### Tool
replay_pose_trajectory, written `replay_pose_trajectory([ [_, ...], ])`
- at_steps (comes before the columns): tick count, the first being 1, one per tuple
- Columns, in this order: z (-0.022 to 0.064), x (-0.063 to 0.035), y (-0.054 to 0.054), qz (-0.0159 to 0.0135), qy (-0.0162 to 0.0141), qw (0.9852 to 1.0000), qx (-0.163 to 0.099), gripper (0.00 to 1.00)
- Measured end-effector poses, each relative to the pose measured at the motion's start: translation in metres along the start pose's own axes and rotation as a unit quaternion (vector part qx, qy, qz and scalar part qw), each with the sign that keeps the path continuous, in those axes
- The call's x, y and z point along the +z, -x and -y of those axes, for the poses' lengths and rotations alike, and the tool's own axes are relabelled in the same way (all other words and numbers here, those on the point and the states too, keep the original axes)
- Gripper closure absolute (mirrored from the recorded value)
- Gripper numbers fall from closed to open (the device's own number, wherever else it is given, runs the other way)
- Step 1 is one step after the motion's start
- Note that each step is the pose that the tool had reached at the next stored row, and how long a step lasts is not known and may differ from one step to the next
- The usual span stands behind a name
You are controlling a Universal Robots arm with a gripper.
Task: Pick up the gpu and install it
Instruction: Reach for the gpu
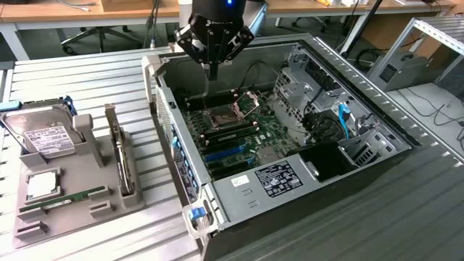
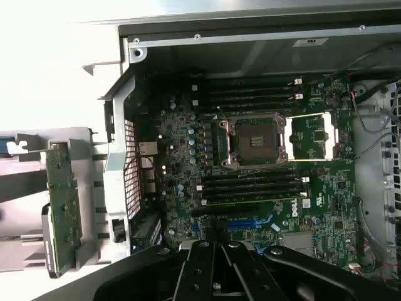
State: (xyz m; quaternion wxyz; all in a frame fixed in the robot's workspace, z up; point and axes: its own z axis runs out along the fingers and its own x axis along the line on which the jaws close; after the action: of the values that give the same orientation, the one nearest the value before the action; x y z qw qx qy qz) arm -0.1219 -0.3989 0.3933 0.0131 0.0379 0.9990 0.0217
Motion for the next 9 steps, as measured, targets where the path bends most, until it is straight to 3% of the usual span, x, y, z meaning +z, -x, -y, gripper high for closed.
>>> replay_pose_trajectory([
  [9,0.0000,0.0000,0.0000,0.0000,0.0000,1.0000,0.000,0.89],
])
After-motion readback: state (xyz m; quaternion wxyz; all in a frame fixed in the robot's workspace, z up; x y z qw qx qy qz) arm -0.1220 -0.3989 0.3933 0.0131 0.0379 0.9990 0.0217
